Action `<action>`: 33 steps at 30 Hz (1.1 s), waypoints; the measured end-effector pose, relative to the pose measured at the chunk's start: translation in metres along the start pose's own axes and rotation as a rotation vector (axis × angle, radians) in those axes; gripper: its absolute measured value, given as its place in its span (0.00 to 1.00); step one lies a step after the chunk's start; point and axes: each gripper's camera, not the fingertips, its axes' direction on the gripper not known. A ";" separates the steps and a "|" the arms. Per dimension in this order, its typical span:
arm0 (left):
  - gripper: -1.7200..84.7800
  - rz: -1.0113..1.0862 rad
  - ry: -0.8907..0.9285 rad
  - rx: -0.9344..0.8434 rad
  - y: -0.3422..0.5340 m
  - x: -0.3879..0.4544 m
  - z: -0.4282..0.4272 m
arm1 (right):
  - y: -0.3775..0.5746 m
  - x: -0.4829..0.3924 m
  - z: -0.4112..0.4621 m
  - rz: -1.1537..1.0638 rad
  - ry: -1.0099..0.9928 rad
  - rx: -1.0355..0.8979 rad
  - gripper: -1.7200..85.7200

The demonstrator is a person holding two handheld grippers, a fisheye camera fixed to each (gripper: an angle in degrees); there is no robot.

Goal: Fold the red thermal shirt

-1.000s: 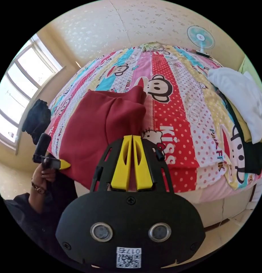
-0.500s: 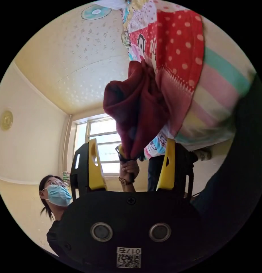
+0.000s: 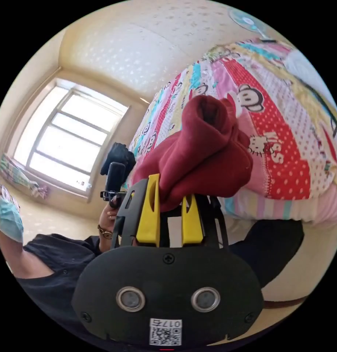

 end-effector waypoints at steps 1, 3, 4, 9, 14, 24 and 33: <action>0.13 0.051 0.033 -0.003 0.008 0.014 -0.005 | -0.001 -0.018 -0.005 -0.039 0.044 0.004 0.10; 0.13 0.107 0.058 0.005 0.021 0.033 -0.013 | -0.007 -0.081 -0.014 -0.176 0.186 0.009 0.10; 0.13 0.143 0.056 0.021 0.031 0.043 -0.020 | -0.009 -0.094 -0.013 -0.204 0.209 0.011 0.10; 0.12 0.168 0.060 0.167 0.066 0.035 -0.081 | -0.049 -0.177 0.045 -0.365 0.259 -0.034 0.09; 0.12 0.235 -0.046 0.459 0.105 0.048 -0.226 | -0.111 -0.287 0.132 -0.605 0.226 0.004 0.09; 0.12 0.226 -0.784 0.773 0.183 0.176 -0.506 | -0.239 -0.487 0.336 -0.658 -0.501 0.234 0.09; 0.13 -0.206 -0.681 0.944 0.267 -0.020 -0.562 | -0.200 -0.461 0.576 -0.516 -0.474 -0.101 0.10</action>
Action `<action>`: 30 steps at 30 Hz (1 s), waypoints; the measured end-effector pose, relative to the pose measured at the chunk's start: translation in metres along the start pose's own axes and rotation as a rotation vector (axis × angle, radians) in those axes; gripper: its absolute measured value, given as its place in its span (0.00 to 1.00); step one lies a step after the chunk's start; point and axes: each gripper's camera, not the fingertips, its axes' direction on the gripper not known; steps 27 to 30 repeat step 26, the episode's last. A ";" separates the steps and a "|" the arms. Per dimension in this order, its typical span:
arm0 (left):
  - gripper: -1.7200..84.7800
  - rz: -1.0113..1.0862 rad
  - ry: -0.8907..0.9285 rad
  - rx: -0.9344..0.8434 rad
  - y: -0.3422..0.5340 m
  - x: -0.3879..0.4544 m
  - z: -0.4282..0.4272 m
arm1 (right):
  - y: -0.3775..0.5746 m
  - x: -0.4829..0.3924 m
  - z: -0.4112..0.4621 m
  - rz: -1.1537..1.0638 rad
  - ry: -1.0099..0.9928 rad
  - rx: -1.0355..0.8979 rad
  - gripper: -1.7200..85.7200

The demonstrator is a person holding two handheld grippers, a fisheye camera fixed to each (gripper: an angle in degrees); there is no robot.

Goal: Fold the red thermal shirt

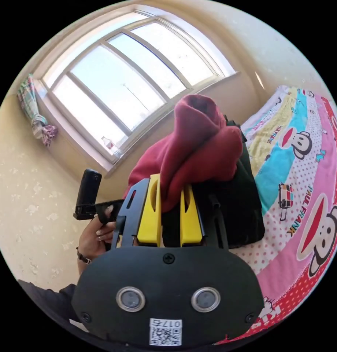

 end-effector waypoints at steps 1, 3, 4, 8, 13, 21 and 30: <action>0.13 0.011 0.057 0.051 0.008 -0.003 -0.003 | 0.002 0.001 -0.001 -0.020 -0.016 0.014 0.10; 0.13 0.016 0.065 0.070 0.010 0.005 -0.002 | -0.005 0.002 0.000 -0.032 -0.013 -0.033 0.11; 0.13 0.024 0.044 0.086 0.010 0.016 -0.002 | -0.008 0.002 0.000 -0.033 -0.006 -0.050 0.11; 0.13 0.033 -0.101 0.104 0.013 0.061 -0.003 | -0.017 0.009 -0.016 -0.065 0.000 -0.167 0.11; 0.11 0.020 -0.202 0.012 0.037 0.106 -0.005 | 0.042 0.048 -0.057 -0.025 0.030 -0.382 0.06; 0.01 0.002 0.070 -0.792 0.083 0.180 0.202 | 0.262 0.161 -0.191 0.511 0.121 -0.948 0.03; 0.01 0.289 -0.006 -1.133 0.101 0.346 0.348 | 0.346 0.169 -0.319 0.779 0.109 -0.941 0.03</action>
